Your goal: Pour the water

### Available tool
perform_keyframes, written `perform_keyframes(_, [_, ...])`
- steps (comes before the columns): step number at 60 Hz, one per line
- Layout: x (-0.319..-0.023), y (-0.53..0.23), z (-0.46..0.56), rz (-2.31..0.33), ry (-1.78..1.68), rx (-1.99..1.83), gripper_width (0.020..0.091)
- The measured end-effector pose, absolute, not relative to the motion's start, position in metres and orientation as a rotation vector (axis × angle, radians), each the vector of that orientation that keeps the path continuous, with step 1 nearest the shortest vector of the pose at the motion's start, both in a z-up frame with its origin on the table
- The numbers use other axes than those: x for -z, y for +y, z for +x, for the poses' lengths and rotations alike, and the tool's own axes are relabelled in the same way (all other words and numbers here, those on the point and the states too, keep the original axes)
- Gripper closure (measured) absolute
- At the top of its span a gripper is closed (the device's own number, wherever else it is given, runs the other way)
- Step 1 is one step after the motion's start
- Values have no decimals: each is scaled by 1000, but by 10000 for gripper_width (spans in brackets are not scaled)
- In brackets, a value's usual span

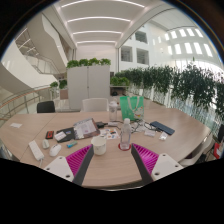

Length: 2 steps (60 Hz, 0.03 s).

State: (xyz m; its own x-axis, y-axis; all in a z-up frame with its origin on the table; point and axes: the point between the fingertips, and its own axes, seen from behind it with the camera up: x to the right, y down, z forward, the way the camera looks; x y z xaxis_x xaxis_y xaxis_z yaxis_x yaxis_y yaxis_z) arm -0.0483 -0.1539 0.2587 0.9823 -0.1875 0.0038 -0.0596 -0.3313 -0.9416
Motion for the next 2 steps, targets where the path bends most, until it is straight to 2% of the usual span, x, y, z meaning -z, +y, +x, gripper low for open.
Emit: perform_keyframes(2, [-268,-166,-57,-1904,177,131,268])
